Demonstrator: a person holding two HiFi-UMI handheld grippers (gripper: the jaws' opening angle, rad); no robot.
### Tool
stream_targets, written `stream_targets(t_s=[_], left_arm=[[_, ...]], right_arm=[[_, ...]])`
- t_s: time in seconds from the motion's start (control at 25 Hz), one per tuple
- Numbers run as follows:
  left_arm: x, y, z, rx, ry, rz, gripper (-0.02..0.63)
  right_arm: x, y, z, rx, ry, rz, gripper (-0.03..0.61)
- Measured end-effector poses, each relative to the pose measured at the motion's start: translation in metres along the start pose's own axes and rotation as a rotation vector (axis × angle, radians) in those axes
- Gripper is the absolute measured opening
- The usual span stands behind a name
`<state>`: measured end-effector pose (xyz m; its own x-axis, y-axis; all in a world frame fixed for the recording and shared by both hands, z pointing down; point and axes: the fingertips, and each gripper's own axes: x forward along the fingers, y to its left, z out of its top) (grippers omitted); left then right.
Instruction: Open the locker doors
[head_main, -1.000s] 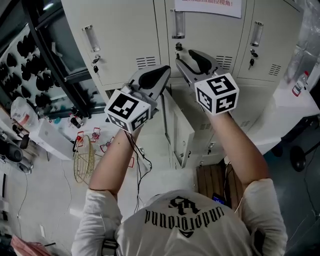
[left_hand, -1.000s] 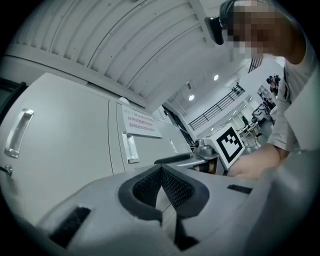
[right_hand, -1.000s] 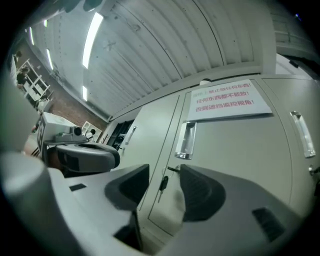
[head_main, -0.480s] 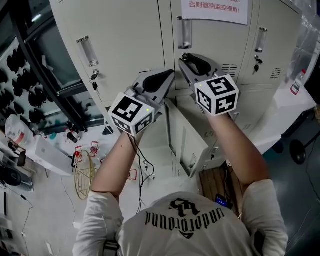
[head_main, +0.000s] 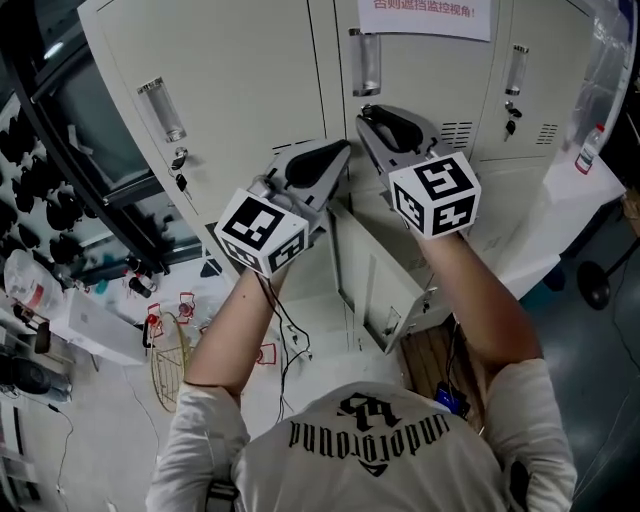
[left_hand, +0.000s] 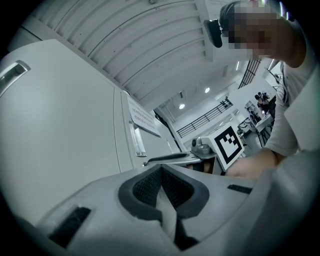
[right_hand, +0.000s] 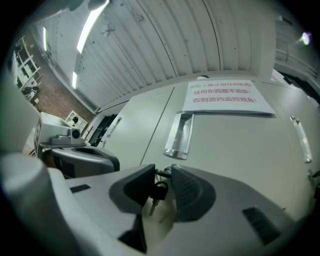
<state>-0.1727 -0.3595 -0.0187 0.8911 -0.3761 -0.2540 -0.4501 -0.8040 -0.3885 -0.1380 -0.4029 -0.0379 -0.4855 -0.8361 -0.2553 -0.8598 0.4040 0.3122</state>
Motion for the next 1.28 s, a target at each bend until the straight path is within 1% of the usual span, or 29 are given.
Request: stream_targets(t_s=[0.16, 0.32, 0.52, 0.72, 0.92, 1.12, 1.28], left_arm=[[-0.002, -0.004, 0.002, -0.006, -0.003, 0.012, 0.006], [-0.001, -0.011, 0.007, -0.004, 0.002, 0.048, 0.006], [0.005, -0.028, 0.023, -0.001, -0.002, 0.101, 0.006], [0.012, -0.051, 0.040, 0.016, 0.012, 0.167, 0.006], [0.025, -0.081, 0.049, 0.020, 0.020, 0.222, 0.006], [0.047, -0.121, 0.059, 0.023, 0.023, 0.235, 0.006], [0.066, -0.153, 0.068, 0.025, 0.020, 0.237, 0.007]], right_arm=[[-0.012, 0.006, 0.005, -0.009, -0.016, 0.016, 0.106], [-0.034, 0.008, 0.009, -0.026, -0.036, 0.044, 0.103], [-0.071, 0.010, 0.019, -0.006, -0.064, 0.120, 0.098], [-0.110, 0.006, 0.030, 0.021, -0.097, 0.199, 0.095], [-0.154, -0.010, 0.037, 0.056, -0.117, 0.258, 0.094], [-0.198, -0.033, 0.040, 0.083, -0.132, 0.287, 0.099], [-0.231, -0.059, 0.040, 0.128, -0.138, 0.325, 0.103]])
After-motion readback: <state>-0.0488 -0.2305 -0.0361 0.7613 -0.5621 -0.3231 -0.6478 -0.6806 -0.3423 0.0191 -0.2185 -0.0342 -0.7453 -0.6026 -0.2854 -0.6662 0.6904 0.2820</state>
